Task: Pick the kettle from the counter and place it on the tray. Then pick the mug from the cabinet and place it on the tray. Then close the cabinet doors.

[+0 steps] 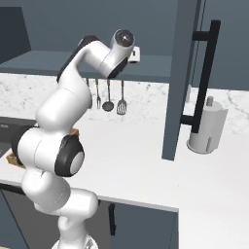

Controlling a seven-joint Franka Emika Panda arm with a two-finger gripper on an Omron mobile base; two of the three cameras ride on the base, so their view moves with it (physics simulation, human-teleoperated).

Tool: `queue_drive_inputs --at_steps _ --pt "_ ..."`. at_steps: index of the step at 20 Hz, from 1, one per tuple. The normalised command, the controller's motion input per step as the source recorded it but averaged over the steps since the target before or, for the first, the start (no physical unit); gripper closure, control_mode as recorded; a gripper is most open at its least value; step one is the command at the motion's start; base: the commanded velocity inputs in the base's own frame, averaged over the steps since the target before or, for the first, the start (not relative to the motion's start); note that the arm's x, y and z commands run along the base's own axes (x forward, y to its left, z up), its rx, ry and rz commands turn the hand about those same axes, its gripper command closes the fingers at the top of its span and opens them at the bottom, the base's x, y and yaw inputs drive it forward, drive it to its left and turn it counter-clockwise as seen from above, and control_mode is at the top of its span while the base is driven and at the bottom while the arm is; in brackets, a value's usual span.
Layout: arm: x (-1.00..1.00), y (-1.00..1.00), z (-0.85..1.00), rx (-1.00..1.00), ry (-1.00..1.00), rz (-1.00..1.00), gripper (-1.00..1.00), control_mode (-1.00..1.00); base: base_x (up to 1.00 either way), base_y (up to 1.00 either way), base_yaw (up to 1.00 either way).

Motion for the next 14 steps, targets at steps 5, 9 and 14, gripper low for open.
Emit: queue_drive_inputs --at_steps 5,9,14 --pt "-0.49 0.0 0.09 0.0 -0.1 0.1 1.0 -1.0 0.0 0.0 0.0" --pt "-0.83 0.03 0.11 0.0 -0.03 0.04 1.0 -1.0 0.0 0.0 0.0" --pt "-0.87 0.26 0.08 0.0 0.0 0.02 1.0 -1.0 0.0 0.0 0.0"
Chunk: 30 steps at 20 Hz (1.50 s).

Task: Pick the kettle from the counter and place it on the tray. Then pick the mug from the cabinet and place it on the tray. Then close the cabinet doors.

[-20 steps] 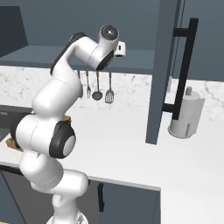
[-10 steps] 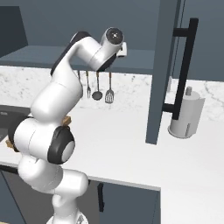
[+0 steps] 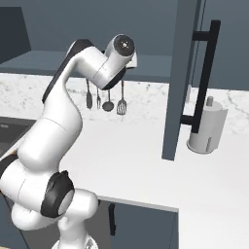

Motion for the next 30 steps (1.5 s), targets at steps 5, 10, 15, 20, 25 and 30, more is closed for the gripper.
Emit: queue_drive_inputs --at_steps 5,10,15,20,25,30 --pt "-0.93 0.46 0.0 0.0 0.0 0.11 1.0 -1.0 0.0 0.0 0.0" --pt "-0.93 0.55 -0.03 -0.04 0.0 0.14 1.0 -1.0 0.0 0.0 0.0" --pt "-0.9 0.57 -0.08 -0.07 0.0 0.14 1.0 -1.0 0.0 0.0 0.0" --pt "-0.77 0.53 -0.25 -0.12 0.0 0.13 1.0 -1.0 0.0 0.0 0.0" --pt "-0.6 0.47 -0.47 -0.08 0.0 0.16 1.0 -1.0 0.0 0.0 0.0" --pt "-0.47 0.31 -0.54 0.0 0.0 0.17 1.0 -1.0 0.0 0.0 0.0"
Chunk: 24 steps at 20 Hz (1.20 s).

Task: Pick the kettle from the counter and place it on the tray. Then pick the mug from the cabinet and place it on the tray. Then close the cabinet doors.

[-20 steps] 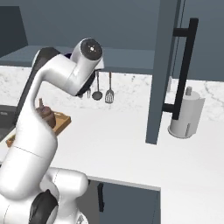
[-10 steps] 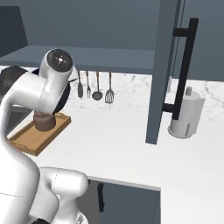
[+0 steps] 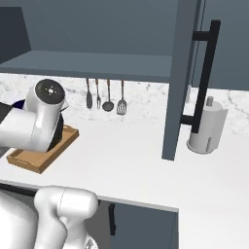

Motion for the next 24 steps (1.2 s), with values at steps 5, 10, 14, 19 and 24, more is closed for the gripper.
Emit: queue_drive_inputs --at_steps 5,10,14,19,24 --pt "-0.28 0.3 -0.65 0.0 0.0 0.17 1.0 -1.0 0.0 0.0 0.0" --pt "0.06 0.51 -0.68 -0.03 0.0 0.1 1.0 -1.0 0.0 0.0 0.0" --pt "0.57 0.35 -0.48 -0.02 0.03 0.01 1.0 -1.0 0.0 0.0 0.0" --pt "0.48 0.24 -0.43 0.05 0.34 0.1 1.0 -1.0 0.0 0.0 0.0" --pt "0.43 0.31 -0.5 0.01 0.22 0.08 1.0 -1.0 0.0 0.0 0.0"
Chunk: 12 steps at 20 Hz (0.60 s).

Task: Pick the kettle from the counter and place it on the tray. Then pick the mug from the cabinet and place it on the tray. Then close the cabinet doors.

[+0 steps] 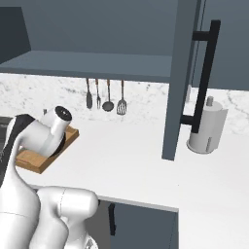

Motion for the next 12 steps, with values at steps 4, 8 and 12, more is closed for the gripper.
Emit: queue_drive_inputs --at_steps 4,8,12 --pt "0.36 0.32 -0.44 -0.02 0.01 0.01 1.0 -1.0 0.0 0.0 0.0" --pt "0.35 0.23 -0.45 -0.04 0.0 0.0 1.0 -1.0 0.0 0.0 0.0" --pt "0.41 0.15 -0.43 -0.06 0.0 0.0 1.0 -1.0 0.0 0.0 0.0"
